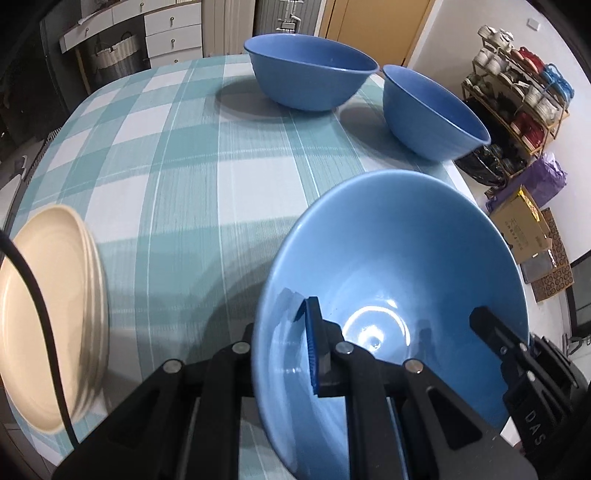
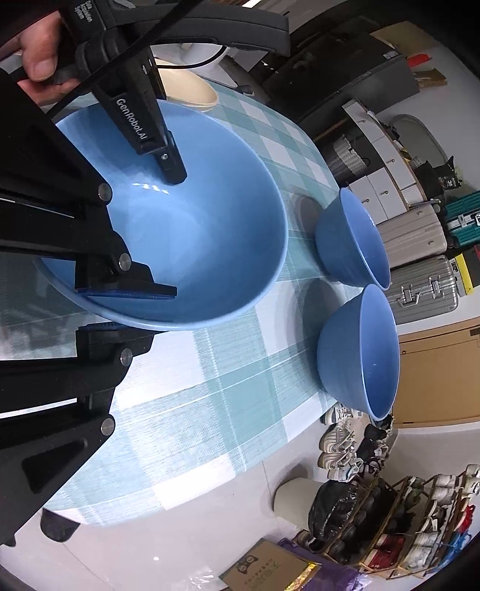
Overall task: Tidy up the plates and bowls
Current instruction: 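Close the left gripper on the bowl rim while the right gripper holds it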
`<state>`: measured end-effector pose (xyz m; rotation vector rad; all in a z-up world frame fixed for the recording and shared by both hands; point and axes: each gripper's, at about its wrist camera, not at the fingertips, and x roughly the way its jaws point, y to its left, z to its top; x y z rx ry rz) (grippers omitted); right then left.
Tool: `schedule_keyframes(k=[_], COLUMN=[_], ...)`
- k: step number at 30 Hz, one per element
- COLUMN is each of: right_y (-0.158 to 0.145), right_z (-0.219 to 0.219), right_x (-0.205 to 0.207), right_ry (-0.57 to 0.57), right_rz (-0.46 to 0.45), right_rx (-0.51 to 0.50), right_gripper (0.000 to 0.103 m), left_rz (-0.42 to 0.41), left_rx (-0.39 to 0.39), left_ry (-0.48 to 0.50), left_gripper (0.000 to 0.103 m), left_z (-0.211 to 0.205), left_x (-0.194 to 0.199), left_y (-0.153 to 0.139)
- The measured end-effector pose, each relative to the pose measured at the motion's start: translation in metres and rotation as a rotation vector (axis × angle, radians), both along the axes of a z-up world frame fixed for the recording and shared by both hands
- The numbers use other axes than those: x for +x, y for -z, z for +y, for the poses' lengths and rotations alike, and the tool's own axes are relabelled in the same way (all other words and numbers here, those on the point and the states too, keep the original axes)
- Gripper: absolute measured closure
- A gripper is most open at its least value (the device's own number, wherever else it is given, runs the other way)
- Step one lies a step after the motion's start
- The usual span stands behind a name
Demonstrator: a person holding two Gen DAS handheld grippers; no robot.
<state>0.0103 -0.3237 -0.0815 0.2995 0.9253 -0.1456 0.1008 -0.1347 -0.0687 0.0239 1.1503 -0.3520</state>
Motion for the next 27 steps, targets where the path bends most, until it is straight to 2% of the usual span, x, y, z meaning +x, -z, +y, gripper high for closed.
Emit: schedule_keyframes(k=[6,23,26,27], right_y=[-0.0014,-0.0003,-0.0034,-0.0045], right_z=[0.0,-0.0052,-0.007,-0.008], right_x=[-0.0081,-0.0038,-0.006,-0.007], right_ry=[0.002,0.013,0.023,0.026], right_rz=[-0.012,-0.052,-0.07,-0.079], right_rx=[0.004,0.042,0.038,0.042], right_gripper=[0.093,0.092,0.087,0.082], left_rz=[-0.026,-0.021,-0.044,-0.062], left_rx=[0.016,-0.025,-0.001,0.017], left_ry=[0.016,-0.007,-0.021,-0.033], left_gripper=[0.093,0.089,0.077,0.067], left_z=[0.0004,0.0032,0.0041,0.0049], left_x=[-0.012,-0.0036,-0.0045,-0.0048], left_y=[0.0018,0.0047,0.0035,0.0025])
